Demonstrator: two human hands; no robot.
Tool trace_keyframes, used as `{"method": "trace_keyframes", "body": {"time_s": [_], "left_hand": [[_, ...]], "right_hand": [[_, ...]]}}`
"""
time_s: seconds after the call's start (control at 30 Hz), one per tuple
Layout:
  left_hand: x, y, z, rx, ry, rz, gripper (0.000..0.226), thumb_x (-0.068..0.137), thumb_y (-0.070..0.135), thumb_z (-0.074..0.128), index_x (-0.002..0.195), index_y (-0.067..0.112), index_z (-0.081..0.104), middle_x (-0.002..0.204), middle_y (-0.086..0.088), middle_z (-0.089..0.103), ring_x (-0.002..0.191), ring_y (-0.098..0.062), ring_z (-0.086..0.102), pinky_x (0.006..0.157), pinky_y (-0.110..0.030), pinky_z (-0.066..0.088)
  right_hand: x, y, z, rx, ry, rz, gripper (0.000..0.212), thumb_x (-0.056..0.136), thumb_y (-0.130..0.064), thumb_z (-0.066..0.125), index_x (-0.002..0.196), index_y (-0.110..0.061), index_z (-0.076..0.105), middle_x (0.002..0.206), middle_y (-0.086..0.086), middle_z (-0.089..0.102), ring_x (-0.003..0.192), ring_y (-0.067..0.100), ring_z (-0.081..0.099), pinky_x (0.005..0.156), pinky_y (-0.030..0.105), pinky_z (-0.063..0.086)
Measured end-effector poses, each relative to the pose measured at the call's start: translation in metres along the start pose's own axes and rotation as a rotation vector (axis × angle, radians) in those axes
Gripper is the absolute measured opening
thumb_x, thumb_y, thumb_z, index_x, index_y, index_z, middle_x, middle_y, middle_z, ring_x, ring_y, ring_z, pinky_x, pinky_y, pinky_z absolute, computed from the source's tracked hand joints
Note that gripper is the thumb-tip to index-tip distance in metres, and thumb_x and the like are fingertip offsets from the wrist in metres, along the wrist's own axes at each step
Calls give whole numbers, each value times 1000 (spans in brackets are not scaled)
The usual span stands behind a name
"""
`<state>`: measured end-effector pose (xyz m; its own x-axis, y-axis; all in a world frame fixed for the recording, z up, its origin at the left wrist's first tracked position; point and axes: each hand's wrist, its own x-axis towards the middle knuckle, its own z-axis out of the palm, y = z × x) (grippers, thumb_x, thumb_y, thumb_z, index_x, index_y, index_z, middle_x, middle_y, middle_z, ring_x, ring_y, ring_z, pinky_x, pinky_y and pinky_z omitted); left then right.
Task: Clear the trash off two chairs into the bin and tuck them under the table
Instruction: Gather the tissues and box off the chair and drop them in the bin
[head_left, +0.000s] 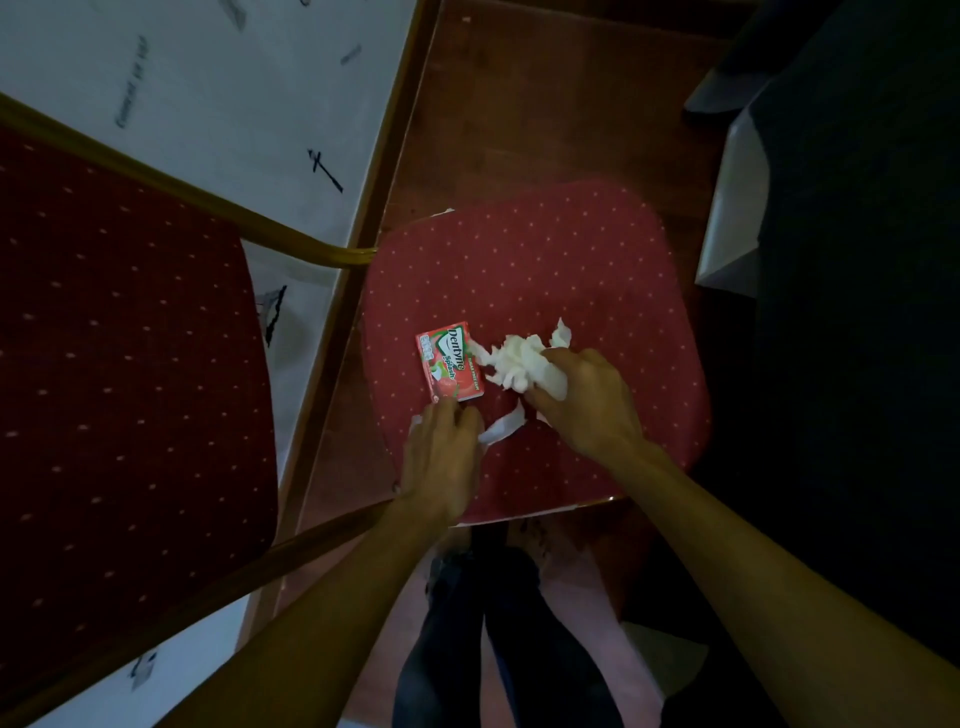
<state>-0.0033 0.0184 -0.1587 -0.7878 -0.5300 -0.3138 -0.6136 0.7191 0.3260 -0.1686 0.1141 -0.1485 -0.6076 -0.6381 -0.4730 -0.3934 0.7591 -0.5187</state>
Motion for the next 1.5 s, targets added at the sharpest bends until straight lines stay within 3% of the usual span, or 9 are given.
{"method": "trace_keyframes", "body": {"time_s": [0.3,0.4,0.47,0.6,0.8,1.03,1.13,1.3,1.5], "left_hand": [[51,-7,-48,-582,136,-541,18,82,27,75,92,13,79,94,-8,79,90,-24,72,85,-30,55],[70,-12,-45,-649,20,-667,14,79,29,78,87,19,80,92,-9,79,90,-28,74,82,-36,59],[73,-9,-40,-640,4,-677,10,81,23,75,88,18,79,94,-7,78,87,-25,72,74,-31,57],[60,4,-29,-794,22,-720,14,89,15,66,101,12,72,84,-1,69,69,-14,62,48,-15,45],[36,4,-19,-1111,52,-850,27,76,-5,73,101,2,65,92,-13,71,81,-28,69,62,-28,54],[-26,16,-69,-1273,-65,-669,27,80,6,80,105,10,69,97,-12,76,83,-22,72,72,-33,57],[-61,47,-107,-1256,-138,-536,16,82,12,75,98,14,75,92,-10,79,85,-24,75,75,-37,59],[-101,78,-165,-1051,-183,-439,12,85,13,69,96,13,73,83,-4,75,71,-15,70,59,-25,54],[-100,46,-167,-833,-170,-324,24,72,15,84,95,11,75,94,-12,78,80,-22,70,76,-43,59]], "right_hand": [[13,-15,2,222,102,28,67,88,-64,54,139,-21,59,114,13,70,105,24,67,86,29,51],[19,-30,4,269,-10,7,72,87,-53,63,150,-22,48,138,11,64,113,34,69,98,44,57],[21,-37,10,238,-91,-2,68,85,-51,66,144,-17,57,152,10,52,132,30,57,103,35,49],[10,-50,19,372,-131,58,57,90,-57,58,131,-18,66,130,7,68,116,25,64,96,36,53],[-11,-49,36,420,-36,191,60,84,-50,67,138,-27,57,127,13,64,113,34,63,97,50,54],[-92,-65,11,1050,-39,389,45,86,-45,74,126,-27,63,115,0,74,97,19,74,68,35,63],[-140,-89,-9,1302,40,377,36,88,-37,75,121,-25,67,114,6,77,104,26,75,79,43,65],[-193,-122,-44,1221,211,391,27,89,-29,74,114,-21,67,113,9,76,103,26,74,80,41,63],[-177,-121,-39,1095,162,393,36,79,-10,78,112,-16,64,110,11,73,95,29,74,61,35,60]]}}
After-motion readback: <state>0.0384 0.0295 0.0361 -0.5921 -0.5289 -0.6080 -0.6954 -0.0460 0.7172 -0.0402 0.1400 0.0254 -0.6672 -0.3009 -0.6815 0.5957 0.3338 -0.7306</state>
